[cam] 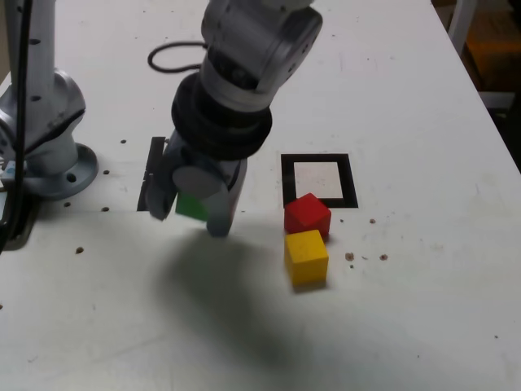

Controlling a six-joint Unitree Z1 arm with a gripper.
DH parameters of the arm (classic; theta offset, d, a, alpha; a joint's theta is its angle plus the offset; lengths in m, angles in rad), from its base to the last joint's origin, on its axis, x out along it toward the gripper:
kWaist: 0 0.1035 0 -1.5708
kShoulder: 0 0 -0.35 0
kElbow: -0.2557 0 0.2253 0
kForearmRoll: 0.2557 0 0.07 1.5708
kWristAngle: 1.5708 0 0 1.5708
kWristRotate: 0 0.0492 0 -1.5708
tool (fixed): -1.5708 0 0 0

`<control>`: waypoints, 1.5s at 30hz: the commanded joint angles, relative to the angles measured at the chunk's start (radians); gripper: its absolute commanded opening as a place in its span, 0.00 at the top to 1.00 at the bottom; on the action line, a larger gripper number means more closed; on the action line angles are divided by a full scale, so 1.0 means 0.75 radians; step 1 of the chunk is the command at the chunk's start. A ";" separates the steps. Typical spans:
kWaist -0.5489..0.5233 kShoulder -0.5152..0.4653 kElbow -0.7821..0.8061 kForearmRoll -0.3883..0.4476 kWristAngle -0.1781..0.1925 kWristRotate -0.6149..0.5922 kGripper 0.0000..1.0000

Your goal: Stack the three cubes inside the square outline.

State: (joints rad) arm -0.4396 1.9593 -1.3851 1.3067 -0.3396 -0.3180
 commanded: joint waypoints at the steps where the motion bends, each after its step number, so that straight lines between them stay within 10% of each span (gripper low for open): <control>1: -0.006 0.000 0.017 -0.024 -0.026 0.010 0.59; 8: -0.009 0.023 0.075 -0.225 -0.131 0.092 0.59; 25: -0.008 0.021 0.174 -0.356 -0.197 0.146 0.43; 38: -0.009 -0.005 0.172 -0.327 -0.201 0.131 0.25; 45: -0.009 -0.061 0.125 -0.167 -0.106 0.015 0.24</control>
State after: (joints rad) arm -0.4455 1.9227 -1.2772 1.1574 -0.4352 -0.2922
